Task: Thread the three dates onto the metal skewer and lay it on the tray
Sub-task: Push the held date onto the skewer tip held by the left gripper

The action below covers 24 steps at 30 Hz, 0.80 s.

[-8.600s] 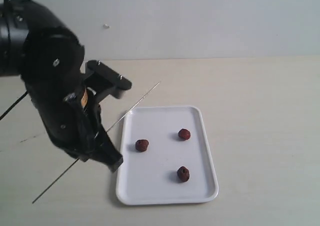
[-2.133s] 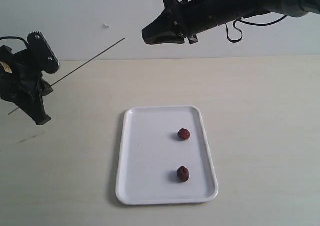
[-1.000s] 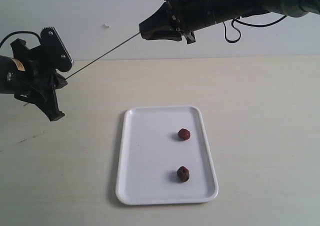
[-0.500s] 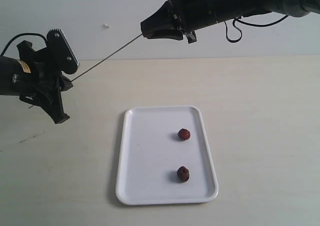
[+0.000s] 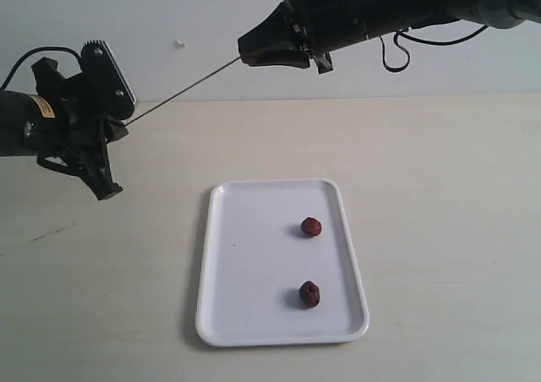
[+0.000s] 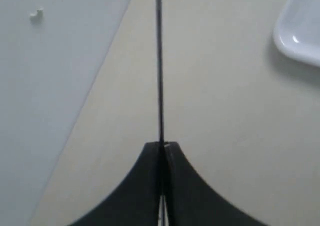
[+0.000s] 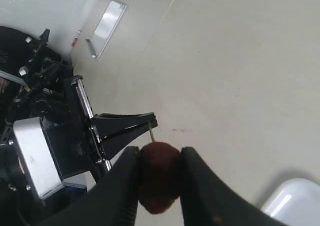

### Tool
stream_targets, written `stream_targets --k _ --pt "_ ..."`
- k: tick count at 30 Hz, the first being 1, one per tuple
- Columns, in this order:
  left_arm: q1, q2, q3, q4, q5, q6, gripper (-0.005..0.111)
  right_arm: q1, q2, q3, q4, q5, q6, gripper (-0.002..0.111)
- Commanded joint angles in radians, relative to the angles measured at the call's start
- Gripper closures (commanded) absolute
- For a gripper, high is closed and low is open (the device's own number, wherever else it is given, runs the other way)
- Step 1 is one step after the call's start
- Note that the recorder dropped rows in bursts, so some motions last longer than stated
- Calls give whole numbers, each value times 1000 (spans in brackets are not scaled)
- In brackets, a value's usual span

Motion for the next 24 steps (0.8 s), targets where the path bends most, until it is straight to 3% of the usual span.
stream_targets --k 1,16,24 --pt "-7 -2 4 27 -110 7 107 -5 -13 -11 -4 -1 0 84" --pt "-7 52 4 75 -235 -7 107 17 -13 -11 -6 -1 -1 84" --pt "-9 66 4 75 -262 -179 107 24 -13 -11 -6 -1 -1 84"
